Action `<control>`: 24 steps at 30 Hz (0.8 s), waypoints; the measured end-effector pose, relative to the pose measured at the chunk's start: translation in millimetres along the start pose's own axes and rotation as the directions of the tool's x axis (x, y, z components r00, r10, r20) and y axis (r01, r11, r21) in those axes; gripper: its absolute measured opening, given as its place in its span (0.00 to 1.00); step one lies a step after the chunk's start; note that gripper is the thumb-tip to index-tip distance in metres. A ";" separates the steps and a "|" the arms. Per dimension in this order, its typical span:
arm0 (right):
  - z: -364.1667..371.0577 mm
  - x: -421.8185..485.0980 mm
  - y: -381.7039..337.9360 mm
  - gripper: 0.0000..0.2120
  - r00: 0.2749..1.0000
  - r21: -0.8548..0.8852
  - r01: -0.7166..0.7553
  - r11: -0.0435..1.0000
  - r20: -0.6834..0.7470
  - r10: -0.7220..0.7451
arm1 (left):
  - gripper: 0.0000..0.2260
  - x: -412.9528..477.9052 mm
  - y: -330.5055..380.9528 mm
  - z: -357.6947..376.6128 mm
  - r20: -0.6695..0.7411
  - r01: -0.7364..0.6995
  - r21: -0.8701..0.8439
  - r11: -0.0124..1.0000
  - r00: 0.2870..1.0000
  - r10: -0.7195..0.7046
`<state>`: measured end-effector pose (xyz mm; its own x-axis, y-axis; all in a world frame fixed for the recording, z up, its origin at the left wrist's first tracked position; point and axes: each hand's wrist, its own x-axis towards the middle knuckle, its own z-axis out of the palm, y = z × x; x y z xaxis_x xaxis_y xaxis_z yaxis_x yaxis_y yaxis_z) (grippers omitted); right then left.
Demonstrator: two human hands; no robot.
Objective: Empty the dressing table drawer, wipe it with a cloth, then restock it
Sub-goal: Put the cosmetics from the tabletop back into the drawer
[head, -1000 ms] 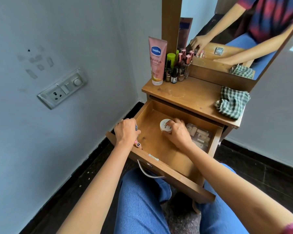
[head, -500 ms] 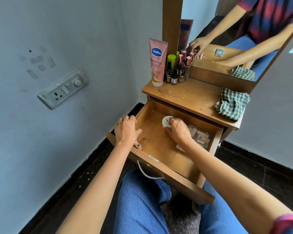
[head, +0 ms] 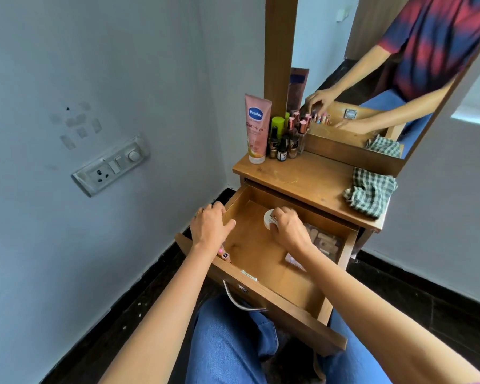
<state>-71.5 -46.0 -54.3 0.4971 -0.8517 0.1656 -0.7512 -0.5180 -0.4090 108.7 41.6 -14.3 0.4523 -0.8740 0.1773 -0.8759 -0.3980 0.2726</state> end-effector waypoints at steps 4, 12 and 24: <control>-24.0 7.7 -14.8 0.12 0.975 0.140 0.161 0.977 -0.175 -0.136 | 0.17 16.4 15.1 -5.6 -0.011 -0.017 -0.174 0.985 1.000 0.015; -111.1 108.0 -58.9 0.18 0.918 0.445 0.146 0.883 -0.393 0.047 | 0.23 99.5 74.0 -37.7 0.032 0.087 -0.661 0.746 0.996 -0.087; -139.7 177.9 -53.1 0.06 0.954 0.433 0.033 0.901 -0.283 0.101 | 0.25 167.5 88.1 -57.2 0.060 0.073 -0.760 0.646 0.997 -0.042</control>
<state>-3.8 -181.0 122.2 0.2759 -0.8870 0.3704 -0.4720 -0.4607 -0.7517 116.9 -123.9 93.6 0.4781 -0.8716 0.1086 -0.4057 -0.1094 0.9074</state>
